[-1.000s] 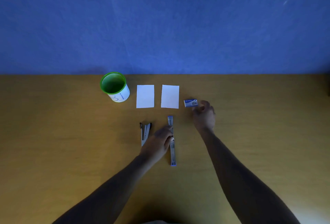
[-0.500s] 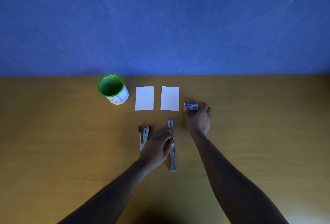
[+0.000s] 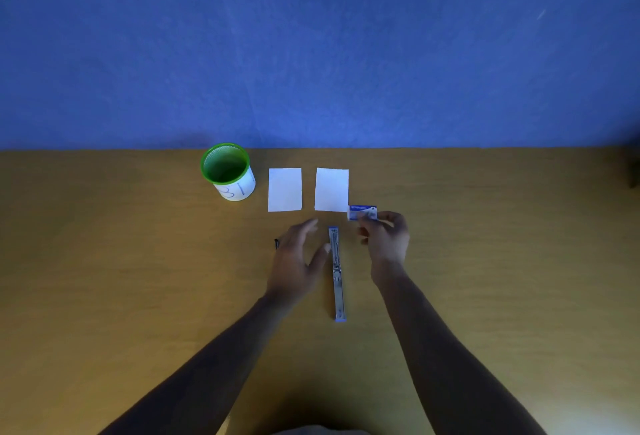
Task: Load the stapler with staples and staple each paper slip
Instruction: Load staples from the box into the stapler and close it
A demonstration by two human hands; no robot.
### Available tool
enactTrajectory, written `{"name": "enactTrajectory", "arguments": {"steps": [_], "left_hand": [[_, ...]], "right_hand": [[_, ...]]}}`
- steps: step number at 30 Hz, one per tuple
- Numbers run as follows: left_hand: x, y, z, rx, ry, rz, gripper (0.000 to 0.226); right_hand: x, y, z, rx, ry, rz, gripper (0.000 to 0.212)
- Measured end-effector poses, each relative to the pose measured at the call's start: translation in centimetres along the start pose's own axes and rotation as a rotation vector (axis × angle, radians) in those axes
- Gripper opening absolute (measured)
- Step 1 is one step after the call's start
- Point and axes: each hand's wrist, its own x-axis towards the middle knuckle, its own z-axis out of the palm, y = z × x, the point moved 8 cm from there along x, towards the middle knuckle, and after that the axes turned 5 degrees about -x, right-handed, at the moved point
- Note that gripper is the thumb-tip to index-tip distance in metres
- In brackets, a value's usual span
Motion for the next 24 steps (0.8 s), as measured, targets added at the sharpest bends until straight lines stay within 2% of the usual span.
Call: {"name": "enactTrajectory", "arguments": {"steps": [5,8,12,17,24], "left_hand": [[0.3,0.7,0.2,-0.194,-0.072,-0.068,0.059],[0.1,0.9,0.1,-0.322,-0.089,-0.107,0.051],[-0.8,1.4,-0.6,-0.421,-0.086,-0.147,0.037],[-1.8,2.2,-1.4,-0.430,-0.107,-0.127,0.039],[-2.4,1.2,-1.7,-0.372,-0.156,-0.184,0.041]], "right_hand": [[-4.0,0.4,1.5,0.208,-0.193,0.086,0.017],[-6.1,0.4,2.0,0.212,-0.274,0.082,0.017],[-7.4,0.5,1.7,0.212,-0.288,0.076,0.016],[-8.3,0.7,1.5,0.252,-0.326,0.073,0.014],[-9.0,0.9,1.4,0.402,-0.360,0.115,0.013]]}}
